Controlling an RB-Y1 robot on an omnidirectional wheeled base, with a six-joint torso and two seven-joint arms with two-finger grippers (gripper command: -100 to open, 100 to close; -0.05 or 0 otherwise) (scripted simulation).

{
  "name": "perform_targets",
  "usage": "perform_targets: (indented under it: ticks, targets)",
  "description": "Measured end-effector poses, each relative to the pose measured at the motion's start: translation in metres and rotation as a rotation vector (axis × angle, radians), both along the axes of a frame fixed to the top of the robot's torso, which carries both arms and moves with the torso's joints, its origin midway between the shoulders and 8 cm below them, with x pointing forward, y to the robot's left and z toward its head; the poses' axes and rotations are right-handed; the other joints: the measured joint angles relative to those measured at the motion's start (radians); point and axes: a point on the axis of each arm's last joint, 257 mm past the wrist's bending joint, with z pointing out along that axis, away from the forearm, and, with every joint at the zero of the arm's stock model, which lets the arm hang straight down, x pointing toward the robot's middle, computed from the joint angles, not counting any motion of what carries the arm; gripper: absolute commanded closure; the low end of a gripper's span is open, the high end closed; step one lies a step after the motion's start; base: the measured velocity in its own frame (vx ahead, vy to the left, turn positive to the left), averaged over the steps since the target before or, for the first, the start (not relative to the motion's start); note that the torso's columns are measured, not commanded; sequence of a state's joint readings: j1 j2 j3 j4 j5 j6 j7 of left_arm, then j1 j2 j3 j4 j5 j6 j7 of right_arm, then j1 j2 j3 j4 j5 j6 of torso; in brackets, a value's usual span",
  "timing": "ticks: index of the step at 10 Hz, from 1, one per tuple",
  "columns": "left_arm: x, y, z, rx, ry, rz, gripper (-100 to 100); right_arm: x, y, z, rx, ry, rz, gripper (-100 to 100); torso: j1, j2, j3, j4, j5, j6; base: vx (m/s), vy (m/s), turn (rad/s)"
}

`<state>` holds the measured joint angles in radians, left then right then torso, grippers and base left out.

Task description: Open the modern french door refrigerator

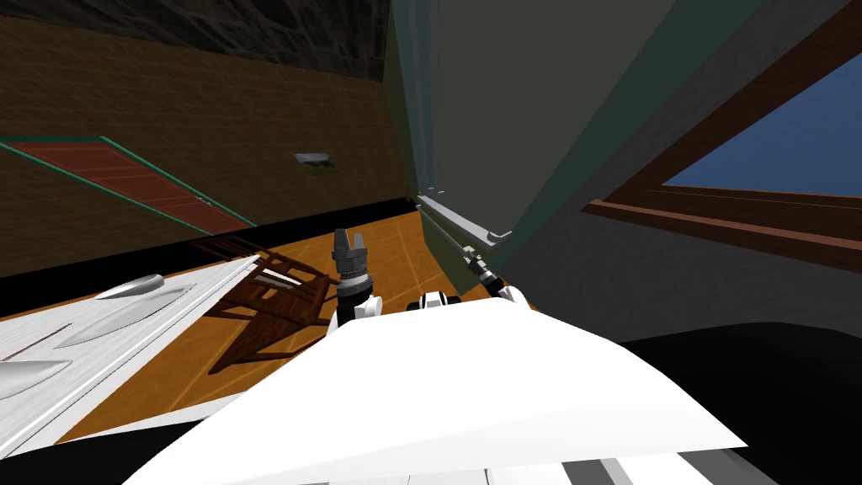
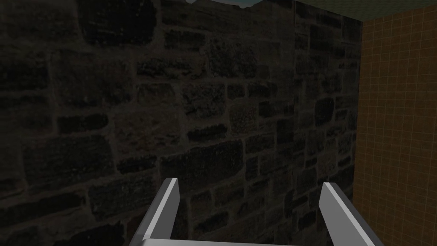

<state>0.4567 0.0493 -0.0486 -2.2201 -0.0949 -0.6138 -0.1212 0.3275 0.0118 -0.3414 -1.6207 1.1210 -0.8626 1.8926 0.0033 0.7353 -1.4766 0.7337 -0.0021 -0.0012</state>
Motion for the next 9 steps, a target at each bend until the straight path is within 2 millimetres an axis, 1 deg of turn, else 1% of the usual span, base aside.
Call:
perform_targets:
  ticks: [2,4,7,9]
  targets:
    - [0.0000,0.0000,0.0001,0.000,0.000,0.000,0,0.0007,0.0028,0.0006,0.004,0.000,0.001,100,-0.004,0.003,0.001,0.001,0.000,0.002,-0.103,0.188,0.016]
    - [0.0000,0.0000,0.0000,0.000,0.000,0.000,0,-0.0001,0.0054,-0.0006,0.008,0.005,0.005,100,-0.012,0.001,0.000,0.004,0.000,0.004,-0.033,0.091,0.007]
    - [0.0000,0.0000,0.0000,0.000,0.000,0.000,0,0.0000,0.0072,0.0015,0.005,0.001,0.003,100,-0.002,0.002,0.001,0.002,0.001,0.001,-0.053,0.166,-0.007]
    - [0.0000,0.0000,0.0000,0.000,0.000,0.000,0,-0.0007,0.0090,0.0001,0.007,0.007,0.001,100,-0.004,0.001,0.000,0.002,0.001,0.002,-0.037,0.142,-0.004]
